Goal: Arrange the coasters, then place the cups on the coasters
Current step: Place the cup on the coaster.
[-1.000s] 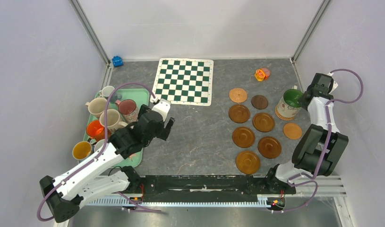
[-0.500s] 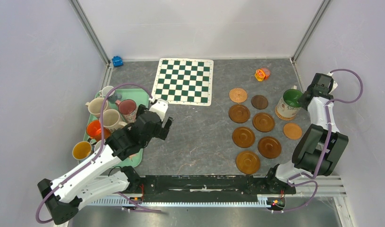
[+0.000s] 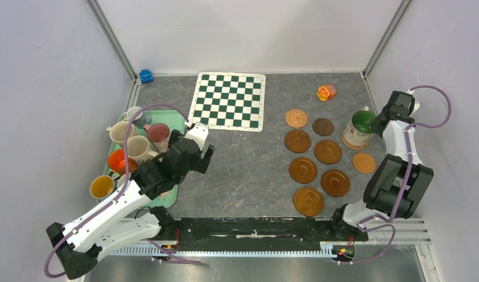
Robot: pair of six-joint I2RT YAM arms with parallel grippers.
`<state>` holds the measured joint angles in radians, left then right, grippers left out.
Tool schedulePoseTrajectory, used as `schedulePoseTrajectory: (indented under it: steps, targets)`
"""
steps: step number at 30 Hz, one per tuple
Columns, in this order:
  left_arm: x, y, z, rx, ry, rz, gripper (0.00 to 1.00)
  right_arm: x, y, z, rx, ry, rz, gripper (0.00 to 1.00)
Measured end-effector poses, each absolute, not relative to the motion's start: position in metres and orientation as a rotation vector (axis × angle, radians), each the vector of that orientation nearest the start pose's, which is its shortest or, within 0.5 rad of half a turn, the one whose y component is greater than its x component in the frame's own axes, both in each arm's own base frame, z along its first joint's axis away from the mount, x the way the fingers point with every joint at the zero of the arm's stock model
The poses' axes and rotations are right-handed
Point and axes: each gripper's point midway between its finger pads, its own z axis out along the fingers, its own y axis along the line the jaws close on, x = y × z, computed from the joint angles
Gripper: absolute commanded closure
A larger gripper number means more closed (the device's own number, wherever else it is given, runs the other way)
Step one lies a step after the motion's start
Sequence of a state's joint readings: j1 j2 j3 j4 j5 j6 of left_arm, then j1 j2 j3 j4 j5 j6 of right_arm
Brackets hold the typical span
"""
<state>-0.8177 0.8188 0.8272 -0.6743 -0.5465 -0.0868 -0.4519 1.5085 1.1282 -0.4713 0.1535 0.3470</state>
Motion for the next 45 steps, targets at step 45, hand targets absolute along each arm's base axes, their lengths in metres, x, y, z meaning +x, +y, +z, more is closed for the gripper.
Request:
schedulePoseTrajectory:
  steps: [45]
  targets:
    - [0.226, -0.112, 0.197, 0.484, 2.07, 0.082, 0.0, 0.338, -0.184, 0.114, 1.04, 2.237, -0.267, 1.0]
